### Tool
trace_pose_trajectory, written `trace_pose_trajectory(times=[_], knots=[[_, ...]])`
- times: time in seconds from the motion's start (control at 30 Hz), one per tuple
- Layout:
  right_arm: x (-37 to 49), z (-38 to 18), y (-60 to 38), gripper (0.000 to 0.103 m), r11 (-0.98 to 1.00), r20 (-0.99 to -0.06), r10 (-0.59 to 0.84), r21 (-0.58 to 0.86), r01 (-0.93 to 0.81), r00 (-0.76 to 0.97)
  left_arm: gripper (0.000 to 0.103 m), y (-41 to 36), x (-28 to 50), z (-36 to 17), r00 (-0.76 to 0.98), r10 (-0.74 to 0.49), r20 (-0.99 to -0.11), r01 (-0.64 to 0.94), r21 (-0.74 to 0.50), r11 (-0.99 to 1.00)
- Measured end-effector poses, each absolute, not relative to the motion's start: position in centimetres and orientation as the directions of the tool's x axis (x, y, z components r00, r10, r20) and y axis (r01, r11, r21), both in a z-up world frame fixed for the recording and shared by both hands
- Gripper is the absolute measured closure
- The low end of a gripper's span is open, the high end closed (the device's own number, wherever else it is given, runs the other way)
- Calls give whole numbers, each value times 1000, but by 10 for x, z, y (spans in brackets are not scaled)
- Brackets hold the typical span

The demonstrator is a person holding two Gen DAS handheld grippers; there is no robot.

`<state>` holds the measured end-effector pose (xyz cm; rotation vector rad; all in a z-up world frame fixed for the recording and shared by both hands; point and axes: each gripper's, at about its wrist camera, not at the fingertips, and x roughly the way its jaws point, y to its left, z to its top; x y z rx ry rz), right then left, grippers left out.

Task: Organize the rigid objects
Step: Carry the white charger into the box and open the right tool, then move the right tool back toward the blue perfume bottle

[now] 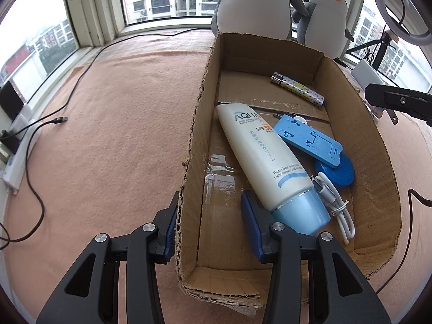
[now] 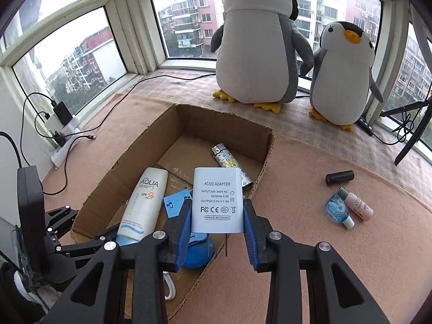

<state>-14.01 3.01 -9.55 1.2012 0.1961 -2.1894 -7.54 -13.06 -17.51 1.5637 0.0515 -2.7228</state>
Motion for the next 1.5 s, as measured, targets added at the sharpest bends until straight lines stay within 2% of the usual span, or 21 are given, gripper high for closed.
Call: trace_pose_trajectory(times=[0.57,0.67,0.73,0.8,1.2,1.5], knots=[[-149,-106,-6,71,-781,-821,-427,123,612,-380,60,-131,-76,-175,-506,11,-863,16,-22,-1000],[-149,-104,-7,61,-777,-815,-430,116,619,-388,60,-131,-76,-175,-506,10,-863,16,-21,-1000],[-148,-102,-7,47,-780,-809,-427,103,617,-404,60,-131,-76,-175,-506,9,-863,16,-20,-1000],[-148,-100,-6,42,-781,-805,-426,97,617,-413,60,-131,-76,-175,-506,9,-863,16,-19,-1000],[-149,-97,12,41,-789,-795,-439,117,603,-419,60,-131,-78,-175,-505,0,-863,15,-9,-1000],[-157,-97,63,41,-816,-776,-456,169,553,-436,60,-131,-78,-175,-504,-4,-864,14,-4,-1000]])
